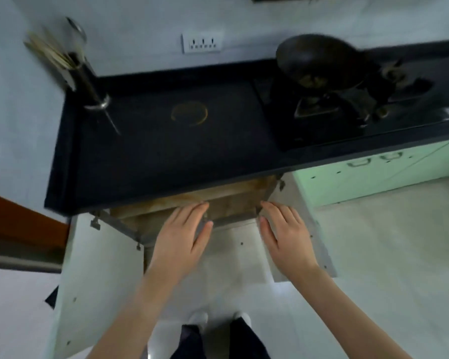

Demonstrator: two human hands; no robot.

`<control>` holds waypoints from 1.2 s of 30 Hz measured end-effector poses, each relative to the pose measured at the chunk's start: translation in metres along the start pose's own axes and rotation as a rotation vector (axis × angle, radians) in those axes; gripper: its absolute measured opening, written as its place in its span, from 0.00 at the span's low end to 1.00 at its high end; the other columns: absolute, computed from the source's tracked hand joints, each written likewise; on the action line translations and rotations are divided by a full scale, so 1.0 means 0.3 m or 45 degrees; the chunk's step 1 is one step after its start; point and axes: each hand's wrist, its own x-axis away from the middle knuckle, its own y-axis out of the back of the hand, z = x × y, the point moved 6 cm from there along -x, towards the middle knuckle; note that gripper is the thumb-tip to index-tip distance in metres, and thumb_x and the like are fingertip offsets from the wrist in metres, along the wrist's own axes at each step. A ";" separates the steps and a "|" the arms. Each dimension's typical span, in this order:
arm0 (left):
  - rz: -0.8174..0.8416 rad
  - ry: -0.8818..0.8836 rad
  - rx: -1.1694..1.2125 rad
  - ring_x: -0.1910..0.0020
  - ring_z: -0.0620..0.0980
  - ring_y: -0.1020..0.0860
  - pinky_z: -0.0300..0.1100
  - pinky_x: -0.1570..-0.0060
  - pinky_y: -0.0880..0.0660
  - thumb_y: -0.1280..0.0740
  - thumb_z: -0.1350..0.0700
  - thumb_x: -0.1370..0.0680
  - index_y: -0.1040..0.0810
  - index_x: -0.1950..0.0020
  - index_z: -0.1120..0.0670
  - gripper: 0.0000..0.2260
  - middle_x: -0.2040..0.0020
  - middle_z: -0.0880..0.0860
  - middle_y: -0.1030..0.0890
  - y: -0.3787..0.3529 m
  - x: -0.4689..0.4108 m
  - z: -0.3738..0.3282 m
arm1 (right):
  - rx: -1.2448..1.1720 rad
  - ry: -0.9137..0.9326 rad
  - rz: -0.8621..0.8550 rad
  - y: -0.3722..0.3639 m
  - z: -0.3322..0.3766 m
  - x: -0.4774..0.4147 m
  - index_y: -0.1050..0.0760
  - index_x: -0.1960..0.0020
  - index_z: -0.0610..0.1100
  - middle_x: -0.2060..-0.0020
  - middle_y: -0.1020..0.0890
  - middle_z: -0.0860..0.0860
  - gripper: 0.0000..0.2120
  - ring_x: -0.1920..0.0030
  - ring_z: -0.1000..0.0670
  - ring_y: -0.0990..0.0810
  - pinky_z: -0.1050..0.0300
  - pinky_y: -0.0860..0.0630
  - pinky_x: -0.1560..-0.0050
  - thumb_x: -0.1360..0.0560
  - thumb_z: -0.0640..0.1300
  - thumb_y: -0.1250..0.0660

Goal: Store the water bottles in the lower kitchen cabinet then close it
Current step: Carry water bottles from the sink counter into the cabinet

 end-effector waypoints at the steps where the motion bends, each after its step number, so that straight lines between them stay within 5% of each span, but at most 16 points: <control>1: -0.004 -0.049 0.010 0.38 0.53 0.24 0.43 0.37 0.30 0.47 0.44 0.18 0.24 0.34 0.58 0.23 0.37 0.54 0.21 0.035 -0.003 -0.041 | 0.008 0.007 -0.025 0.054 0.026 0.014 0.24 0.35 0.42 0.43 0.19 0.47 0.21 0.44 0.44 0.22 0.48 0.23 0.42 0.18 0.52 0.47; 7: 0.119 -0.345 0.070 0.35 0.53 0.25 0.50 0.36 0.27 0.47 0.43 0.18 0.24 0.33 0.57 0.24 0.35 0.53 0.22 0.065 0.059 -0.143 | 0.130 -0.110 -0.189 0.177 0.121 0.232 0.25 0.35 0.42 0.42 0.20 0.48 0.22 0.43 0.45 0.22 0.49 0.24 0.40 0.16 0.53 0.49; 10: 0.267 -0.405 0.063 0.32 0.50 0.27 0.49 0.33 0.29 0.47 0.42 0.18 0.26 0.30 0.55 0.25 0.33 0.51 0.23 -0.008 0.125 -0.128 | 0.132 -0.263 -0.300 0.164 0.122 0.400 0.24 0.38 0.41 0.44 0.19 0.47 0.16 0.45 0.45 0.22 0.51 0.23 0.45 0.18 0.48 0.43; 17: 0.526 -0.583 0.059 0.30 0.50 0.30 0.41 0.31 0.38 0.52 0.36 0.21 0.28 0.28 0.54 0.31 0.30 0.49 0.25 -0.161 0.211 -0.246 | 0.152 -0.764 -0.392 0.166 0.032 0.756 0.24 0.35 0.41 0.43 0.19 0.49 0.22 0.44 0.45 0.22 0.53 0.24 0.46 0.20 0.52 0.45; 26: 0.548 -1.011 0.054 0.37 0.52 0.23 0.45 0.36 0.29 0.46 0.42 0.19 0.24 0.33 0.56 0.25 0.37 0.52 0.20 -0.357 0.051 -0.726 | 0.257 -1.059 -0.716 0.428 -0.209 0.972 0.24 0.34 0.40 0.43 0.19 0.47 0.22 0.42 0.47 0.23 0.56 0.26 0.44 0.20 0.51 0.44; 36: 0.672 -1.282 0.078 0.40 0.54 0.22 0.51 0.36 0.26 0.44 0.44 0.19 0.22 0.34 0.57 0.22 0.39 0.52 0.19 -0.831 0.094 -1.376 | 0.254 -1.286 -0.685 0.663 -0.784 1.241 0.24 0.33 0.40 0.42 0.19 0.47 0.23 0.42 0.46 0.21 0.52 0.24 0.42 0.19 0.53 0.45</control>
